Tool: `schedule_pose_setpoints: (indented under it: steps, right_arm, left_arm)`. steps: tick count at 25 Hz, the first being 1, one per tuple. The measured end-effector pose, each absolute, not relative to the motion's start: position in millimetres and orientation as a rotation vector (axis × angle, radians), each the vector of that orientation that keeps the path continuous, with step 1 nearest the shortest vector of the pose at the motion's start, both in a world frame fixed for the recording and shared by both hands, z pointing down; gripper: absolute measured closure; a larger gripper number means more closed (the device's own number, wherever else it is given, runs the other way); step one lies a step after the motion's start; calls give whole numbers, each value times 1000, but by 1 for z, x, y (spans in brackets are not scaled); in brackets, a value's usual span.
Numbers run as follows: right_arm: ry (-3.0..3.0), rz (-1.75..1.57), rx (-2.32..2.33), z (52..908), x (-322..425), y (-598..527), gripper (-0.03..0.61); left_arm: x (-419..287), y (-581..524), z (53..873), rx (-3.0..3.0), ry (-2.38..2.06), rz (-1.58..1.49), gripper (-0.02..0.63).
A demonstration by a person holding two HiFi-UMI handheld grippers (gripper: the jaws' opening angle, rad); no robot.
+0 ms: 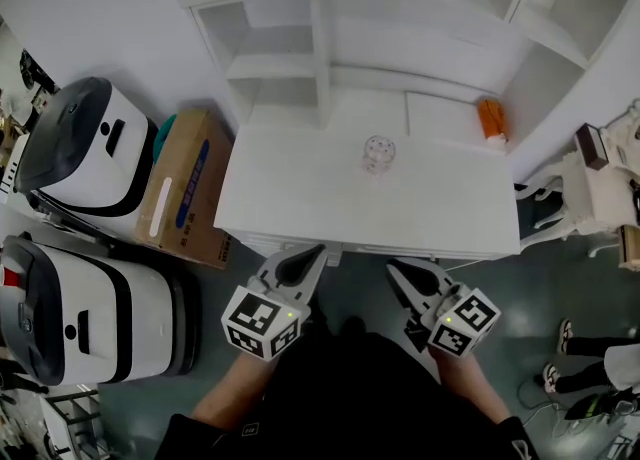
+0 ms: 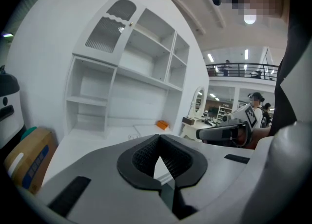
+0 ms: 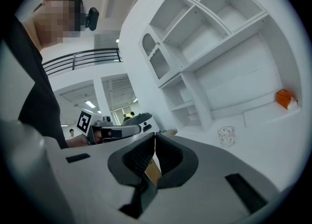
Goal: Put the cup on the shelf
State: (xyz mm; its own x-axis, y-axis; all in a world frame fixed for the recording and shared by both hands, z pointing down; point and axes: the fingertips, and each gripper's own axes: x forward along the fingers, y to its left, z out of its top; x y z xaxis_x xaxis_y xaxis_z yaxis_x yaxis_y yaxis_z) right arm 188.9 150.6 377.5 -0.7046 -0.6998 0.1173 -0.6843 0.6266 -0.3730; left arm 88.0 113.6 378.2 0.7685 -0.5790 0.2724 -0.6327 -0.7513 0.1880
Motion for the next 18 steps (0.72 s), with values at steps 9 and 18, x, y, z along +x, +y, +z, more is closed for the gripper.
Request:
schedule_pose_setpoints:
  steps: [9,18]
  right_arm:
    - [2758,-605,-1262,371,160,78,561]
    - [2712,-610,-1338,375,124,19,561]
  left_arm:
    - [70,43,371,2758,-867,282,603]
    - [48,-9,375,2831,-731,344,603]
